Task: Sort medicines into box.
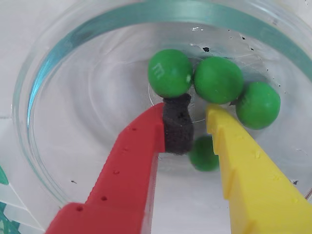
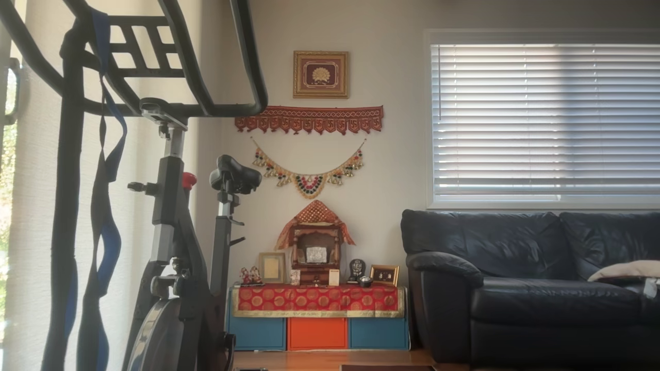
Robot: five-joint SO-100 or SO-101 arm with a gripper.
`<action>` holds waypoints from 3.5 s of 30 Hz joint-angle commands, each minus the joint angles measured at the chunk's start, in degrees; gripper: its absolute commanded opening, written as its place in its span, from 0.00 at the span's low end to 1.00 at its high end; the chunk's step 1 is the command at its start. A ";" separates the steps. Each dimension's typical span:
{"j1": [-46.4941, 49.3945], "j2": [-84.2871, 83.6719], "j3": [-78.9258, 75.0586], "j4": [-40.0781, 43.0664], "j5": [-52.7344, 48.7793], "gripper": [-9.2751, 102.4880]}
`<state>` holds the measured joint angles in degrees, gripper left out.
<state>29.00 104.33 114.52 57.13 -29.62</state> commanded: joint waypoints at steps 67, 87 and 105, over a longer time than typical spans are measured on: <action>-6.68 7.29 6.15 4.92 -0.18 0.25; -7.03 7.03 6.59 5.01 -0.26 0.18; -7.21 6.68 3.60 10.11 -2.37 0.28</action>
<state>23.12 108.28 120.59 64.16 -31.11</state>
